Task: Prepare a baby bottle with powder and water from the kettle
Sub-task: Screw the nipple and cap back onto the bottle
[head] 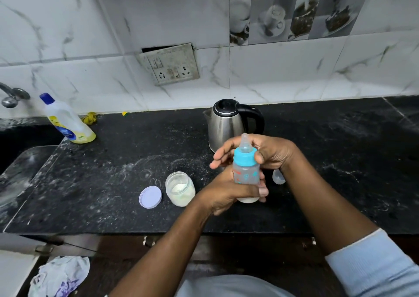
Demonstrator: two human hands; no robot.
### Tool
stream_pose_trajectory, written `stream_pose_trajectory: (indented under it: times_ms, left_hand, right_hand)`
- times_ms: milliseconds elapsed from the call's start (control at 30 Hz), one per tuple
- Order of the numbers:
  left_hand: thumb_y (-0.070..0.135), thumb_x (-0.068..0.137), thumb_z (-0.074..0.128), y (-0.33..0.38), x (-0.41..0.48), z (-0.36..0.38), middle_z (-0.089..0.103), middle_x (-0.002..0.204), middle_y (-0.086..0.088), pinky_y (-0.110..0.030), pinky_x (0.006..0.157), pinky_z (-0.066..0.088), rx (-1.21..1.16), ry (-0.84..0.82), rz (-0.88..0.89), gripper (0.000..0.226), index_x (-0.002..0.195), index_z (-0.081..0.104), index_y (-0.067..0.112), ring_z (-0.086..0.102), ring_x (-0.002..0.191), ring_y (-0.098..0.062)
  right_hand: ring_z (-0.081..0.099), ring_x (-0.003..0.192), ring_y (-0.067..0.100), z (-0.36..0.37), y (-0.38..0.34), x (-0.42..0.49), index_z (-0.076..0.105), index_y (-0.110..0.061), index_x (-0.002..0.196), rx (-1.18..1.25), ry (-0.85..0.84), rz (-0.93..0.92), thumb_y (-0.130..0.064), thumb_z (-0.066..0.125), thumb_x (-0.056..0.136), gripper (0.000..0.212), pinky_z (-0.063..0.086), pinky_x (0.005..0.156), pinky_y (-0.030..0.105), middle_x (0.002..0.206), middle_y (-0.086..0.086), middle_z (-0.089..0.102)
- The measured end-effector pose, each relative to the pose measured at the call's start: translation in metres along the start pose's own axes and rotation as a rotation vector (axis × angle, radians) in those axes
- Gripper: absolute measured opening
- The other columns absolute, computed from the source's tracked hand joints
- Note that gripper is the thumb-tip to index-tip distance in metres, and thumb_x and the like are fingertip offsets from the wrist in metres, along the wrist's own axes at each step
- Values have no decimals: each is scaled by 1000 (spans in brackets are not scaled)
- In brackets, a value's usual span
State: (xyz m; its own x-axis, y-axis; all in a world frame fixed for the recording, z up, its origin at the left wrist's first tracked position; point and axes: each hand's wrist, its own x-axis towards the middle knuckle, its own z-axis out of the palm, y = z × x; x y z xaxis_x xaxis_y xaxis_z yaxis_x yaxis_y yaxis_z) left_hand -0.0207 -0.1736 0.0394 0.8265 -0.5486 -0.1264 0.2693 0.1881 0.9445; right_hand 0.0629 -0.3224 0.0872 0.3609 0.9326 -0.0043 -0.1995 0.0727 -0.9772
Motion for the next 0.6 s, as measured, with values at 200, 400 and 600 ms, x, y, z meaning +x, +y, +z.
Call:
stream_pose_trajectory:
  times_ms: [200, 400, 600]
  left_hand:
    - [-11, 76, 71, 3, -1, -12, 76, 87, -5, -36, 82, 65, 19, 6, -37, 30, 91, 78, 15, 76, 84, -20]
    - [-6, 69, 75, -2, 7, -7, 75, 83, -5, -38, 86, 64, 136, 255, 55, 24, 84, 74, 13, 74, 85, -18]
    - [-5, 75, 75, -11, 18, 3, 73, 79, 15, -16, 62, 53, 305, 504, 202, 36, 95, 70, 25, 70, 75, 1]
  right_hand:
    - [54, 134, 53, 3, 6, 8, 66, -6, 106, -104, -2, -90, -24, 88, 80, 38, 46, 105, 64, 115, 19, 75]
    - [67, 121, 37, 5, 18, 5, 70, -13, 95, -235, 245, -149, -13, 77, 83, 14, 54, 100, 43, 97, 13, 77]
    - [71, 105, 25, 14, 40, 6, 70, -18, 86, -270, 553, -219, -11, 76, 78, 13, 55, 93, 35, 88, 8, 78]
